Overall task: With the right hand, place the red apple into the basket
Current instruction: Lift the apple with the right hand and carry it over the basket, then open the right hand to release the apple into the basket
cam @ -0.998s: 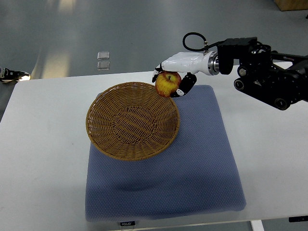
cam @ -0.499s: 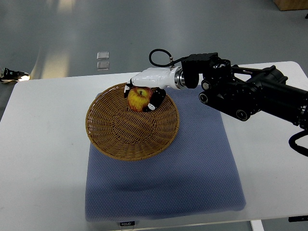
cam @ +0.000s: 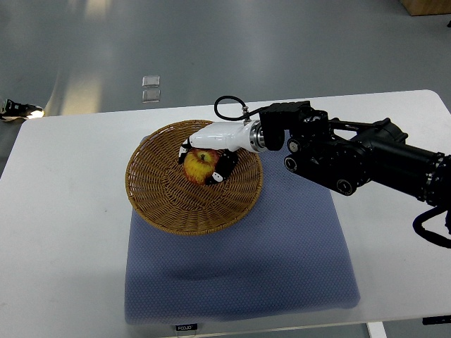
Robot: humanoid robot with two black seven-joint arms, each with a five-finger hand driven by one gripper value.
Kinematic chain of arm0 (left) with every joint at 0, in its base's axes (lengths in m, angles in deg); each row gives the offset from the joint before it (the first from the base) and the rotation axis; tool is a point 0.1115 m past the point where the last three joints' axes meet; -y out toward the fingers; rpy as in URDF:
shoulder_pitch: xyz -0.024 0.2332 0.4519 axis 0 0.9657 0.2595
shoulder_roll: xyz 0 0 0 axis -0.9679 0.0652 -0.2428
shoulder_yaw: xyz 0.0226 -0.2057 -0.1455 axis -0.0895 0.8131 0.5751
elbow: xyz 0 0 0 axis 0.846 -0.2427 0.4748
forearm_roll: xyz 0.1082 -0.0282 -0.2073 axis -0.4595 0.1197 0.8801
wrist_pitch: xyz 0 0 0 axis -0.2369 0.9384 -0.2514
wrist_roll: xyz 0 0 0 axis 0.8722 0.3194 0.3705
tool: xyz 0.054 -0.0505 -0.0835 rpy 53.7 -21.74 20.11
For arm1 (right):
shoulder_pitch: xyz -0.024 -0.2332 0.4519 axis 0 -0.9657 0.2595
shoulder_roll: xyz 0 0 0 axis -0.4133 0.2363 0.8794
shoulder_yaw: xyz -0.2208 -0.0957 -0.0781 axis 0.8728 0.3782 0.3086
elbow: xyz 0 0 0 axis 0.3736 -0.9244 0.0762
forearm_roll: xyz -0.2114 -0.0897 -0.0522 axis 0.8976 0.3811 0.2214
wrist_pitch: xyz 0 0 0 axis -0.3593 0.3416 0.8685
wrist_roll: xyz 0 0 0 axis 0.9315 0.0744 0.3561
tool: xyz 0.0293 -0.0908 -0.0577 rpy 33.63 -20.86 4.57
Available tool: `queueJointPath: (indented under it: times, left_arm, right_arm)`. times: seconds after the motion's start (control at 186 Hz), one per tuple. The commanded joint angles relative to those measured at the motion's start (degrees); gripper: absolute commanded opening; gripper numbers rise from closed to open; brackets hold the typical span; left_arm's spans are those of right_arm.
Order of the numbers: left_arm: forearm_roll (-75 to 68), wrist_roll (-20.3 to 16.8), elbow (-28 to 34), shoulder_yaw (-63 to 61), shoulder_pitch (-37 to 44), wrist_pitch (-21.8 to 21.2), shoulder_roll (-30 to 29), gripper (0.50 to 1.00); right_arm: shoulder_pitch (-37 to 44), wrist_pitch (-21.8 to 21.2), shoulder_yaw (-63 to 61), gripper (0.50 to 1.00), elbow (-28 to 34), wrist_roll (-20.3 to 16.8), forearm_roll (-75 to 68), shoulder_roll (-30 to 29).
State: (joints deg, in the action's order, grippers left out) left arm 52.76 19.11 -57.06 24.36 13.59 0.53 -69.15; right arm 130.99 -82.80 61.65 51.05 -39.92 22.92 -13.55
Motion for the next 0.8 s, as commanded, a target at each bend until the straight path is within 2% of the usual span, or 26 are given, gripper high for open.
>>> queueJointPath:
  times: [0.0,0.268,0.403,0.794]
  left_arm:
    - [0.0,0.0,0.08,0.0,0.0,0.1,0.0,1.0]
    - [0.0,0.0,-0.01,0.0,0.0,0.01,0.0,1.0]
    - [0.0,0.0,-0.01,0.0,0.0,0.01,0.0,1.0]
    - [0.0,0.0,-0.01,0.0,0.0,0.01,0.0,1.0]
  right_arm:
    - [-0.1,-0.21,0.0,0.776,0.02,0.01,0.0,-0.29]
    - [-0.27,0.49,-0.09,0.799,0.11,0.01,-0.09,-0.47]
    - [-0.54,2.95,-0.62,0.856,0.46,0.09,-0.09,-1.09]
    - [-0.1,3.21,-2.29,0.891,0.73,0.36,-1.76,-0.82]
